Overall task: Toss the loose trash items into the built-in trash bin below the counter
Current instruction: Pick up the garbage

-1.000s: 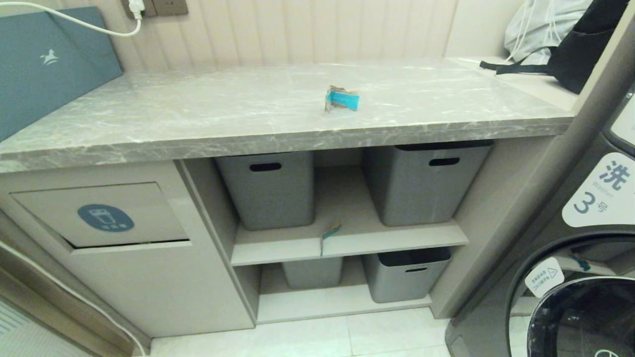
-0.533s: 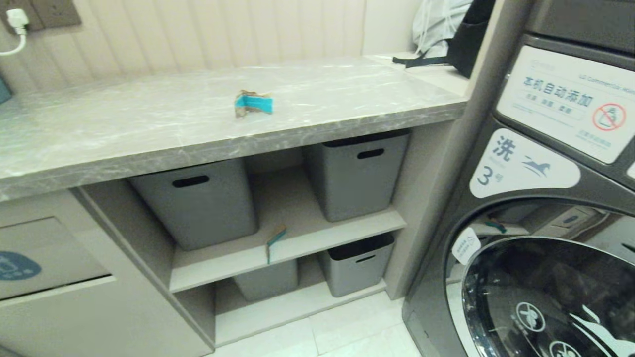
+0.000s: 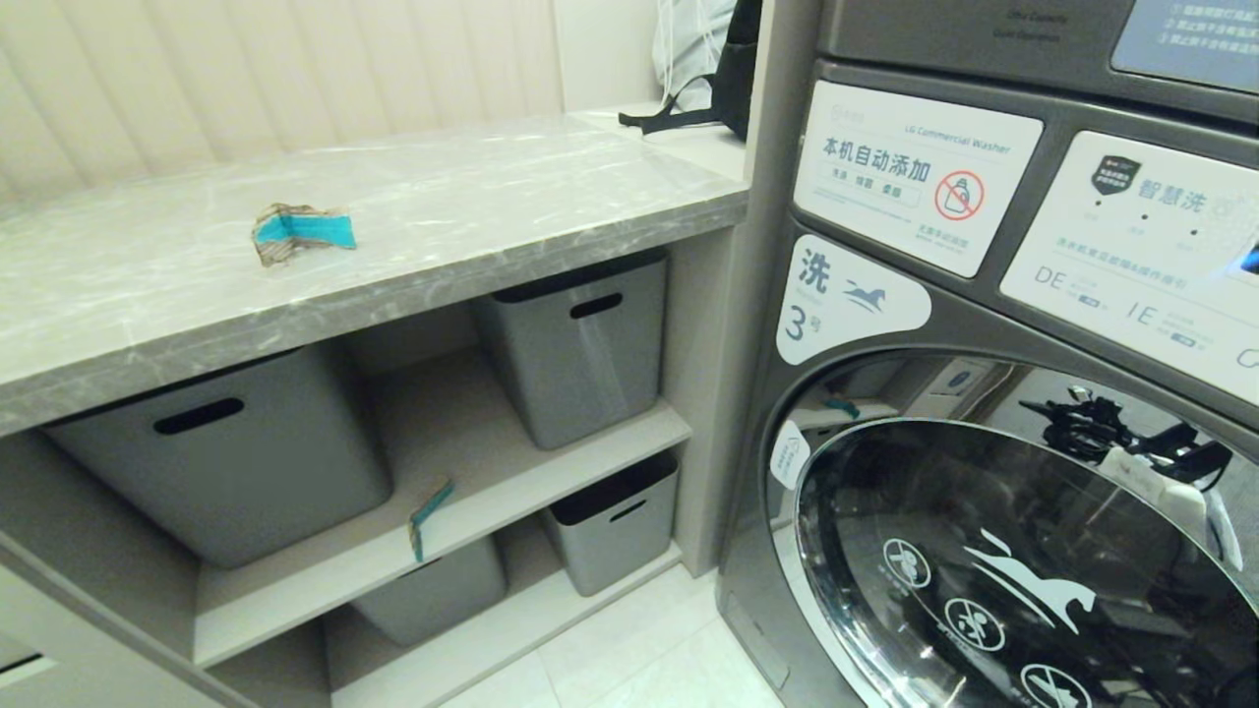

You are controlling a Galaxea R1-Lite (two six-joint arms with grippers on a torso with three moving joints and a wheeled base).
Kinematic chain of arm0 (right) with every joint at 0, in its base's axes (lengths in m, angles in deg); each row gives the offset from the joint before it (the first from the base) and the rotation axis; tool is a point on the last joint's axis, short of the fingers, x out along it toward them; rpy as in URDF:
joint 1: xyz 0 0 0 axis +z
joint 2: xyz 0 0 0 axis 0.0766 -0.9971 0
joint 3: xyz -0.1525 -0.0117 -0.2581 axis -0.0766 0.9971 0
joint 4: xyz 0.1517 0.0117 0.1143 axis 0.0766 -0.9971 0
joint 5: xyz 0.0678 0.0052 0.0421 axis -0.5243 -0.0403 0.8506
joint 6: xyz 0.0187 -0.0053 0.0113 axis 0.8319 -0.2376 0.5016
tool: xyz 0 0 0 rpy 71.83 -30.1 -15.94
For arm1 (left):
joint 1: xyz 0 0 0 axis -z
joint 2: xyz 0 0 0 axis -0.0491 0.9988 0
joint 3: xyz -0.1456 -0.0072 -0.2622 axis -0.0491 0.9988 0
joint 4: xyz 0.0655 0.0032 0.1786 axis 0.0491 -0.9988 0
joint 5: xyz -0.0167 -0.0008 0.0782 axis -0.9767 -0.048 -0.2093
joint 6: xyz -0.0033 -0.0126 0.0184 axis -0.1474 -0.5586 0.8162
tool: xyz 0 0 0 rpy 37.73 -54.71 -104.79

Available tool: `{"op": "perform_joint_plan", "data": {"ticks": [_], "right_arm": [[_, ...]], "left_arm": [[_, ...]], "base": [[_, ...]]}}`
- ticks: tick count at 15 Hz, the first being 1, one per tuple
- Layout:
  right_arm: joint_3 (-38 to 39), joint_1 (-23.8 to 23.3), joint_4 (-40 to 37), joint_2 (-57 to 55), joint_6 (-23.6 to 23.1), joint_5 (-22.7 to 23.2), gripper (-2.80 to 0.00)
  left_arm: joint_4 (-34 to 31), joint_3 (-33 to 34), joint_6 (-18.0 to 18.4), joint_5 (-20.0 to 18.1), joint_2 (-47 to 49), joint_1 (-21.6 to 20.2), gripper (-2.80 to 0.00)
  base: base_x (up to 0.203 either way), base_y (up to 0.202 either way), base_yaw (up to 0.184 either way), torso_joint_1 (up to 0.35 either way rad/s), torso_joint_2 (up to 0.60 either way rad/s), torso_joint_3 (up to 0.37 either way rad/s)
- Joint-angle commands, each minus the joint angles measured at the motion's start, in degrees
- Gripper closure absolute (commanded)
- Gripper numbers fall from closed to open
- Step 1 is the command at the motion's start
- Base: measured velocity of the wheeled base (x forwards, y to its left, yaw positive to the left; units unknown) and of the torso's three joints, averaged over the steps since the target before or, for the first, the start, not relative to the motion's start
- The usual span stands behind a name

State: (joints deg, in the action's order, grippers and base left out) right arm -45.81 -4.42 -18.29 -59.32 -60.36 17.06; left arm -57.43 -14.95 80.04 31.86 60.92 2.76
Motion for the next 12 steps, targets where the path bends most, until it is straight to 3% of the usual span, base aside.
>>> {"op": "perform_joint_plan", "data": {"ticks": [1,4,6,8,12], "right_arm": [[0.00,0.02,0.01,-0.02,0.03,0.00,0.00],[0.00,-0.03,-0.01,-0.02,-0.08,0.03,0.00],[0.00,0.02,0.01,-0.02,-0.04,0.01,0.00],[0.00,0.02,0.01,-0.02,0.03,0.00,0.00],[0.00,-0.06,0.01,-0.02,0.03,0.00,0.00]], "left_arm": [[0.05,-0.04,1.81,0.05,0.09,-0.04,0.00],[3.30,-0.41,4.02,-0.45,0.21,-0.03,0.00],[4.10,-7.91,3.70,-3.02,4.16,0.16,0.00],[4.60,-20.93,2.99,-5.07,15.21,1.60,0.00],[4.44,-55.98,0.32,-7.12,46.04,5.04,0.00]], "base": [[0.000,0.000,0.000,0.000,0.00,0.000],[0.000,0.000,0.000,0.000,0.00,0.000],[0.000,0.000,0.000,0.000,0.00,0.000],[0.000,0.000,0.000,0.000,0.00,0.000],[0.000,0.000,0.000,0.000,0.00,0.000]]}}
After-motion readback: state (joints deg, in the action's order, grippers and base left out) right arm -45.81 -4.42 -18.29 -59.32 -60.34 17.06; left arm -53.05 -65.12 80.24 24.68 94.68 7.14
